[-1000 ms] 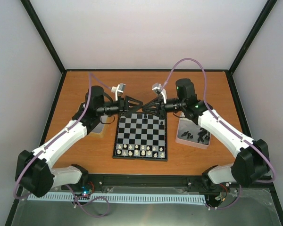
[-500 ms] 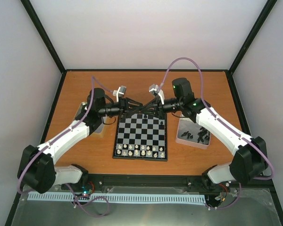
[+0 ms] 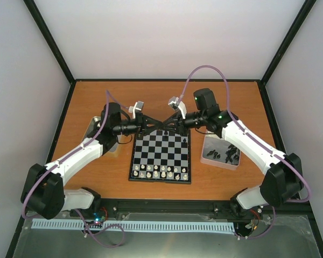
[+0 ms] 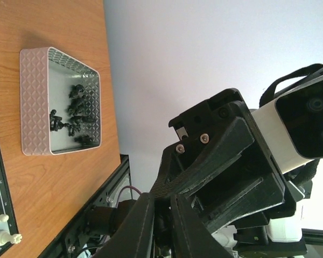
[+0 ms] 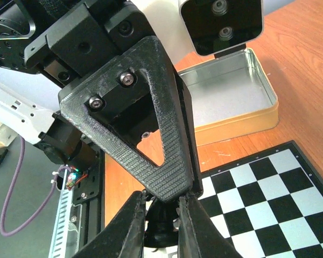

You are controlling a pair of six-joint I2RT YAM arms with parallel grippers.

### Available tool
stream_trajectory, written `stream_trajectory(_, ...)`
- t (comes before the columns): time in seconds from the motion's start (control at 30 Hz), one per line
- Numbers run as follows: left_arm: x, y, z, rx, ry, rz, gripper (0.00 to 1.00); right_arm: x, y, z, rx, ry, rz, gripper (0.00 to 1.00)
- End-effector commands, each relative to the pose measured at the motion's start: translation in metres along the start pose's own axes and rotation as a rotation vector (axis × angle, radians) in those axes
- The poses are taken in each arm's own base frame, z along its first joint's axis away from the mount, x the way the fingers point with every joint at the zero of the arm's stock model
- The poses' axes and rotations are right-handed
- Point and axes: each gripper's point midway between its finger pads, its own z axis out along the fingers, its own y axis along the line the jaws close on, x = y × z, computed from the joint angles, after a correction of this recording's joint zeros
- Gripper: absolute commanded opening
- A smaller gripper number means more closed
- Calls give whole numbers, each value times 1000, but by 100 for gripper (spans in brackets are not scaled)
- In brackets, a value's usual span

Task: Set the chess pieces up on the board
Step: Place the chess piece on the chessboard.

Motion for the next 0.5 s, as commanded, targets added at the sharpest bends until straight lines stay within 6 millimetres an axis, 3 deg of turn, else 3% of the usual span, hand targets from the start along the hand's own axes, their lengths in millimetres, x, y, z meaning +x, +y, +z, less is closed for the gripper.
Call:
stream_trajectory(0.0, 4, -11, 0, 9, 18, 64, 1, -7, 4, 5, -12, 10, -19, 16)
stream_trajectory(0.13, -3, 0, -3, -69, -30, 120, 1, -9, 6, 3, -16, 1, -1, 36)
stream_trajectory(0.3, -16, 16, -11, -185, -119, 269, 1, -16, 7, -8, 17, -63, 59, 52)
stream_trajectory(0.47, -34, 33, -27, -356, -216, 495, 1, -18, -5, -24, 125, -167, 158, 58)
